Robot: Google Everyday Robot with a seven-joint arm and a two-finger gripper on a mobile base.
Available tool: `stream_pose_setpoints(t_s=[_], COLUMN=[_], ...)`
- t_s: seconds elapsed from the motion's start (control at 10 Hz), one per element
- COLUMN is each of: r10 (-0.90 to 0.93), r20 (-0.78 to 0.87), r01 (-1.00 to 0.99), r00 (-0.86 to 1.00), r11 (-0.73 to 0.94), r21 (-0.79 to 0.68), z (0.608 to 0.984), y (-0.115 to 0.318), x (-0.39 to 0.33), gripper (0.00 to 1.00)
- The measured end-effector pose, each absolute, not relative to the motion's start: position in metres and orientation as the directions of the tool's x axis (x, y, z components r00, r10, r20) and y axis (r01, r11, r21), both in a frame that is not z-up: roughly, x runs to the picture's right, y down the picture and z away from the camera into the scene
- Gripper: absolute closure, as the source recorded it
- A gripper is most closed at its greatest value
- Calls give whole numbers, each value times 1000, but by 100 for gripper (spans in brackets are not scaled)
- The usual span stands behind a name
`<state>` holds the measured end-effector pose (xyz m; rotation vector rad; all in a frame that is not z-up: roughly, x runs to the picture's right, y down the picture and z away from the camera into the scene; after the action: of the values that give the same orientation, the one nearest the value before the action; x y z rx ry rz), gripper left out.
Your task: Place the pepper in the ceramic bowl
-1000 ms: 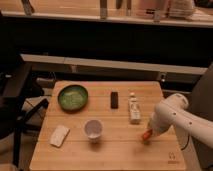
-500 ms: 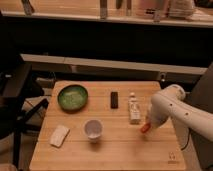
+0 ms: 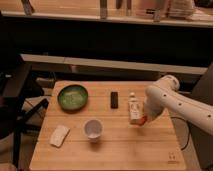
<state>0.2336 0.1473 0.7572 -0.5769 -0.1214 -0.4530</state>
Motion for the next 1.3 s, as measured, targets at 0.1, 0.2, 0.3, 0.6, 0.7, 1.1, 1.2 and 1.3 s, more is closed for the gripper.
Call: stream_pose_setpoints(t_s=[0.1, 0.2, 0.3, 0.6, 0.7, 1.1, 1.2, 1.3], r10=[-386, -394, -404, -419, -434, -480, -490, -500], r20=[233, 236, 238, 237, 238, 243, 241, 243], r01=[451, 459, 468, 480, 493, 536, 544, 554], r00=[892, 888, 883, 877, 869, 843, 838, 831], r11=[740, 741, 738, 732, 729, 711, 708, 702], r21=[-499, -490, -486, -483, -474, -454, -451, -447], z=[758, 764, 767, 766, 768, 775, 776, 777], y=[142, 131, 125, 121, 116, 94, 91, 89], x=[231, 222, 216, 206, 198, 161, 156, 149], gripper=[100, 100, 100, 100, 100, 100, 100, 100])
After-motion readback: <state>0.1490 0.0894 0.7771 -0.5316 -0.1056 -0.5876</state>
